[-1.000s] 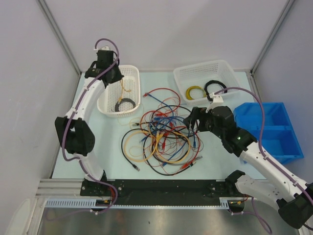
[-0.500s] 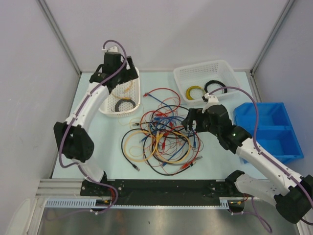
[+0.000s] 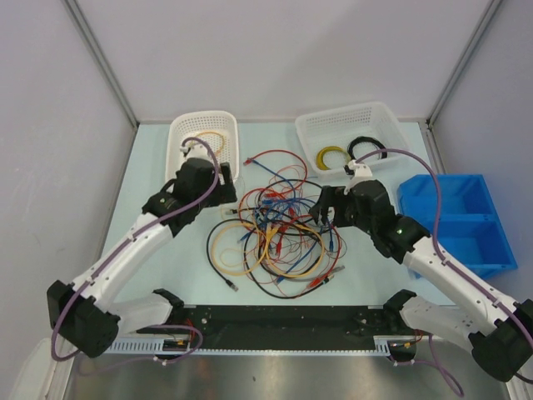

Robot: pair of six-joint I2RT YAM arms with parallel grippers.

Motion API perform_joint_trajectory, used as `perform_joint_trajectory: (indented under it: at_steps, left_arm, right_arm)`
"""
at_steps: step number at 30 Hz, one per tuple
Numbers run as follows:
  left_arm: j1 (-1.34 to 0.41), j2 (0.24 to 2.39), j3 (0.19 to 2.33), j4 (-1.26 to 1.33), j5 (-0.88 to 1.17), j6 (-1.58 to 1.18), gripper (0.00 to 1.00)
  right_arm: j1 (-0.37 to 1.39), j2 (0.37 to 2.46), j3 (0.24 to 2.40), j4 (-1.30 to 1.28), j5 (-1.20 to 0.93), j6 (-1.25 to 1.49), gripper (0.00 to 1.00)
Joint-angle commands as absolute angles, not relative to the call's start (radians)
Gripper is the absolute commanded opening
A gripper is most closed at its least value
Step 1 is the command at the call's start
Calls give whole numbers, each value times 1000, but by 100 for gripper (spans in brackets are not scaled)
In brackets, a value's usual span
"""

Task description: Untangle the cables

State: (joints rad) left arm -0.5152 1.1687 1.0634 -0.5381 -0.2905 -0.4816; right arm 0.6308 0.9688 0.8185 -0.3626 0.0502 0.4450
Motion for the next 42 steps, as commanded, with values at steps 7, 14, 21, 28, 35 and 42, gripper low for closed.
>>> perform_joint_trajectory:
  at_steps: [7, 14, 21, 28, 35, 42]
  left_arm:
    - [-442, 1101, 859, -540, -267, -611, 95]
    - [-353, 1255, 1018, -511, -272, -535, 97]
    - [-293, 1370, 1075, -502, -213, -529, 96]
    - [-438, 1151, 902, -468, -140, -564, 89]
    - [-696, 1094, 776, -388, -110, -686, 88]
    - [-756, 1158, 700, -237, -23, -725, 82]
  right_arm:
    - [712, 976, 857, -354, 118, 494, 95]
    - [733, 948, 857, -368, 149, 509, 95]
    - [735, 936, 857, -393, 164, 503, 95]
    - [735, 962, 857, -399, 167, 492, 95]
    - [749, 1002, 857, -374, 161, 506, 95]
    - [785, 967, 857, -380, 192, 531, 95]
